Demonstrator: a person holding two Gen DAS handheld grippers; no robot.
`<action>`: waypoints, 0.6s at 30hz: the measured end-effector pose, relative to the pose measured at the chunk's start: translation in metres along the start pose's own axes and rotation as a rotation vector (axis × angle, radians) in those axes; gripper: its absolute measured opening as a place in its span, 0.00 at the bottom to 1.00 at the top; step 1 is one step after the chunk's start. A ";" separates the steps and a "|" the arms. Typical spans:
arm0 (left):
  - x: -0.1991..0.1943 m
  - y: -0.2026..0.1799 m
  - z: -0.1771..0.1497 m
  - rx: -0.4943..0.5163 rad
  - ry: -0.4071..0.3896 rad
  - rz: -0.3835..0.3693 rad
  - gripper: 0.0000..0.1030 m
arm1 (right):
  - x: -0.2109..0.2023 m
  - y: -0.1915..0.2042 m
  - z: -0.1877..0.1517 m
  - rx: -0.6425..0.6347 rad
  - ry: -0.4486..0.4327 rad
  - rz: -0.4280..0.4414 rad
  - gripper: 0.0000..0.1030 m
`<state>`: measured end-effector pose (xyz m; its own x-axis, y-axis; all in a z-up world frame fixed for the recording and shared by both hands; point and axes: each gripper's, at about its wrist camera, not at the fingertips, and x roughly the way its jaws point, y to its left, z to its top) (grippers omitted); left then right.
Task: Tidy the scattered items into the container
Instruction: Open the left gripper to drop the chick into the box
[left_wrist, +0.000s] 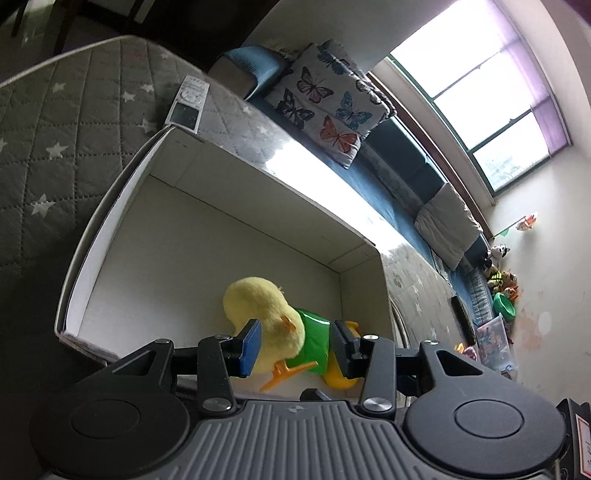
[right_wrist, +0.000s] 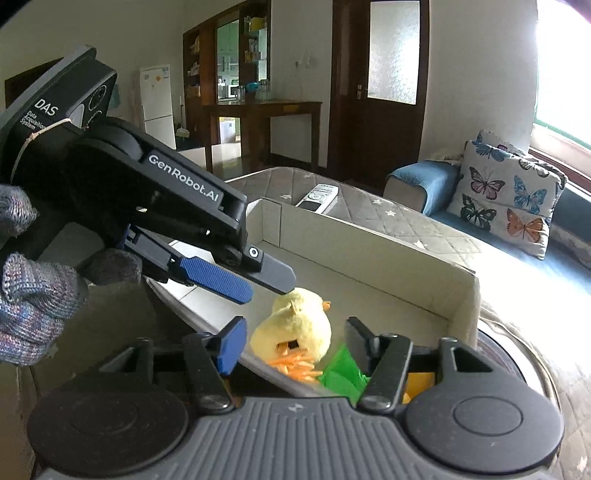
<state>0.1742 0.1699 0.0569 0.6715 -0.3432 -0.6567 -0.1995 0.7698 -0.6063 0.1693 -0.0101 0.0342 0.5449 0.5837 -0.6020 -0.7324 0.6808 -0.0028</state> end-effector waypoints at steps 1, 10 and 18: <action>-0.002 -0.002 -0.003 0.012 -0.005 0.005 0.43 | -0.003 0.001 -0.002 0.002 -0.002 0.000 0.59; -0.012 -0.025 -0.037 0.121 -0.030 0.029 0.43 | -0.032 0.013 -0.027 -0.011 -0.018 -0.021 0.66; -0.016 -0.044 -0.069 0.193 -0.039 0.027 0.43 | -0.063 0.016 -0.051 0.004 -0.040 -0.055 0.69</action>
<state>0.1232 0.1040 0.0628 0.6958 -0.3027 -0.6513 -0.0799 0.8685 -0.4891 0.1029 -0.0587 0.0314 0.6002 0.5628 -0.5684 -0.6994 0.7141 -0.0315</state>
